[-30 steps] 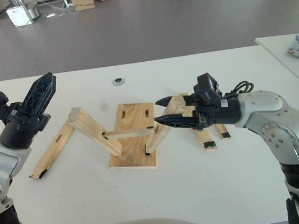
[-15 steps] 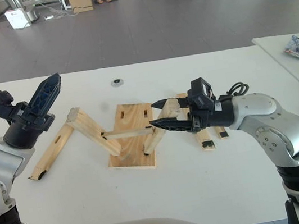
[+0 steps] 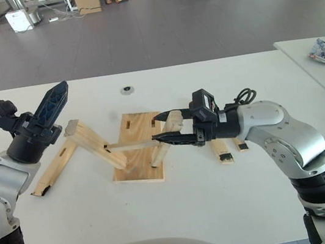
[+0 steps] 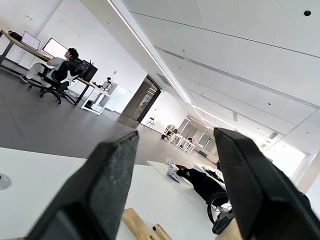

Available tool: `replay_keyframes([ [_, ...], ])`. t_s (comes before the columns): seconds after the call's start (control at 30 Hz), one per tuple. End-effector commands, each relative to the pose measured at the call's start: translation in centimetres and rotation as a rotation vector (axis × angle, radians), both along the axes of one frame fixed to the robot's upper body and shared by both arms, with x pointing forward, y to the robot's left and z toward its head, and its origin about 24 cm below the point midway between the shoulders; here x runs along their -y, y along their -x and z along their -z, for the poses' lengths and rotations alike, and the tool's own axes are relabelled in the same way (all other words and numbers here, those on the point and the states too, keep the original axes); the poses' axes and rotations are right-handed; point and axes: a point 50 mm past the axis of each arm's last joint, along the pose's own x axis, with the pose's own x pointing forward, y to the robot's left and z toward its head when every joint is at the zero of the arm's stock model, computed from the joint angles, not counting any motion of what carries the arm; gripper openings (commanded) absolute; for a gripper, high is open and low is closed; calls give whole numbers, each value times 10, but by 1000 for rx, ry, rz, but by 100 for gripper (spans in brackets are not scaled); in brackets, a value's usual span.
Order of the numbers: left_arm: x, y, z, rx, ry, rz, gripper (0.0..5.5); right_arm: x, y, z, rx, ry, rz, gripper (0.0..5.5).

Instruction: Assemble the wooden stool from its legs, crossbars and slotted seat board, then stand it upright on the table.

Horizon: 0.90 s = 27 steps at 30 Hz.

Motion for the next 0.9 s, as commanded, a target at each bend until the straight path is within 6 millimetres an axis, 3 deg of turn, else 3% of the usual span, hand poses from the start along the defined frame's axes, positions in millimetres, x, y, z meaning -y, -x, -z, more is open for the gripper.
replay_keyframes([
  [0.03,1,1,-1,9,-2,-13,275,6,-5,22,-109,110,48,208],
  [0.37,3,0,0,10,-11,-15,275,6,-20,19,-78,120,115,208],
  [0.63,5,-3,-2,14,-15,-10,275,6,-34,2,-39,37,174,381],
  [0.73,6,-3,-3,15,-19,-7,275,14,-38,-3,6,52,197,431],
  [0.9,9,-4,-4,17,-18,-3,275,35,-57,-7,84,107,291,431],
])
